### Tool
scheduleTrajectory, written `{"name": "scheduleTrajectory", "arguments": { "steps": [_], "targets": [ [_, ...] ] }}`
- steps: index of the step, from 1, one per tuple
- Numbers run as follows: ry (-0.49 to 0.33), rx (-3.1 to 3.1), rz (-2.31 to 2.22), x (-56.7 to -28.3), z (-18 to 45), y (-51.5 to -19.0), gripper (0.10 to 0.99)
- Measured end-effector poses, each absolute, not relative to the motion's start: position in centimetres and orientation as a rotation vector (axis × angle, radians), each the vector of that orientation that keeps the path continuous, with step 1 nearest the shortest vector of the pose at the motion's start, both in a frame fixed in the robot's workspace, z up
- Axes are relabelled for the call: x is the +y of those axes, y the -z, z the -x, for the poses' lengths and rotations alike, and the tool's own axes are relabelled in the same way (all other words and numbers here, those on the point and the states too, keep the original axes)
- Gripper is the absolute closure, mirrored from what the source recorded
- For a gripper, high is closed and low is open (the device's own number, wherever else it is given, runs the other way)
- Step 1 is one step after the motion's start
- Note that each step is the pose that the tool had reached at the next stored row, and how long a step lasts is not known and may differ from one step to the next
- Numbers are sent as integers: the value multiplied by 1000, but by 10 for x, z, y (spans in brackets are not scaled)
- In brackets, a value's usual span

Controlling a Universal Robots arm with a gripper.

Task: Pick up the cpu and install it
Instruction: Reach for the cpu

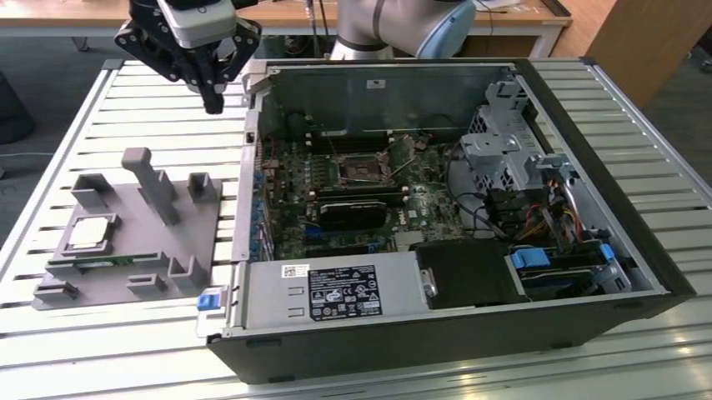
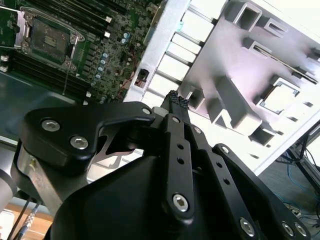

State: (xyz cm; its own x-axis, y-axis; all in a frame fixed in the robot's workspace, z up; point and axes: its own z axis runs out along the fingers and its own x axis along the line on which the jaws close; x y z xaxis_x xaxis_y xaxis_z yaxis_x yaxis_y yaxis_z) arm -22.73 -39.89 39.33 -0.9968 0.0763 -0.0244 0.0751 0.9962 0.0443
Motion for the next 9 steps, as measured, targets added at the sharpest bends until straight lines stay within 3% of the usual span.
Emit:
{"name": "scheduleTrajectory", "arguments": {
  "steps": [9],
  "targets": [
    [-68,3113,-118,-399,238,-393,980]
  ]
}}
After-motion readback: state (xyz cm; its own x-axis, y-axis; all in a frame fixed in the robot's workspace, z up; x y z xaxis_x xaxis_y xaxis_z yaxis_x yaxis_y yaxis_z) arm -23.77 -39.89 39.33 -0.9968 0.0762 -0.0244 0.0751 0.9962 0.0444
